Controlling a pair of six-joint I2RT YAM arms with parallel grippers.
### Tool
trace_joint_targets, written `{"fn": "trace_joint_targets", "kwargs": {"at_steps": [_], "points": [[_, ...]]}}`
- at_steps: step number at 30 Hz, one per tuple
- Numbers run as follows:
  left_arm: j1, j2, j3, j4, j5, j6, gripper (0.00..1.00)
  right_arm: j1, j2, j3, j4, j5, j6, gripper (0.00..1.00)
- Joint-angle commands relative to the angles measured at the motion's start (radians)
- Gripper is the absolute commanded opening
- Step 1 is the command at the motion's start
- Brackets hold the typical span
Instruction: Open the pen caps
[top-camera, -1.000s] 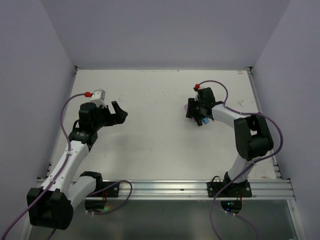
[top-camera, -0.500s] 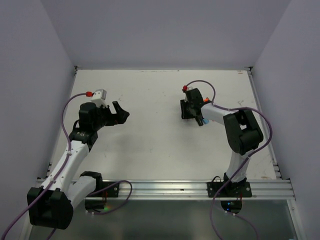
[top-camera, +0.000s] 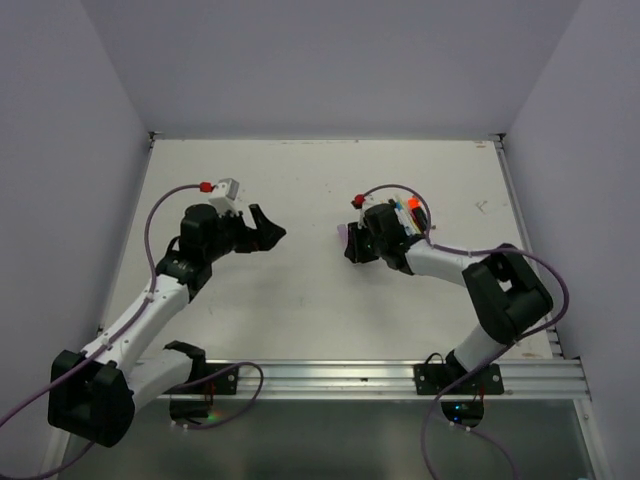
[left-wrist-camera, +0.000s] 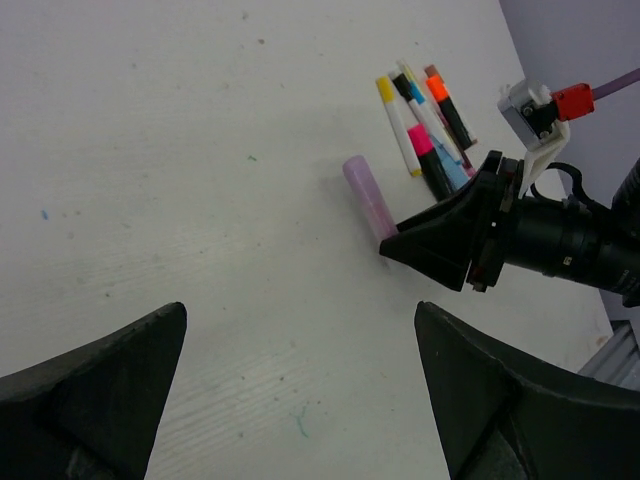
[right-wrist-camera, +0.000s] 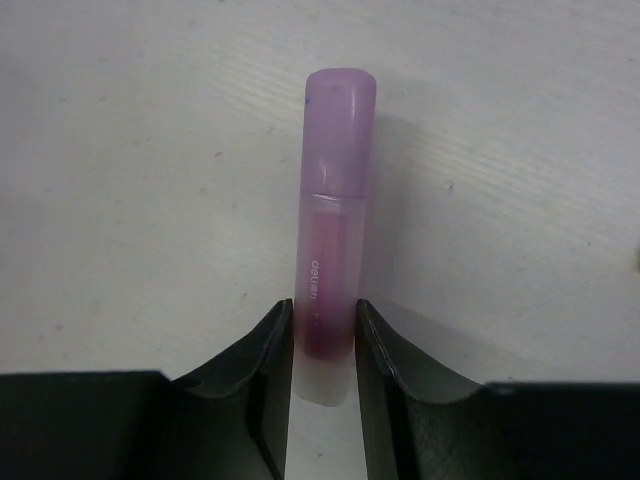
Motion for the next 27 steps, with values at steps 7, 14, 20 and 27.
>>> {"fn": "trace_joint_targets", "kwargs": {"at_steps": [7, 14, 20, 27], "points": [[-0.142, 0.102, 0.043, 0.262, 0.018, -0.149, 0.92, 0.046, -0.294, -0.201, 0.414, -0.304, 0.132, 0.0], [-0.203, 0.151, 0.055, 0.375, 0.017, -0.191, 0.83, 0.065, -0.35, -0.241, 0.491, -0.385, 0.159, 0.0], [-0.24, 0.205, 0.064, 0.443, 0.0, -0.214, 0.75, 0.078, -0.353, -0.238, 0.538, -0.43, 0.187, 0.0], [-0.274, 0.274, 0.096, 0.452, -0.029, -0.229, 0.65, 0.088, -0.354, -0.238, 0.557, -0.422, 0.189, 0.0]]}}
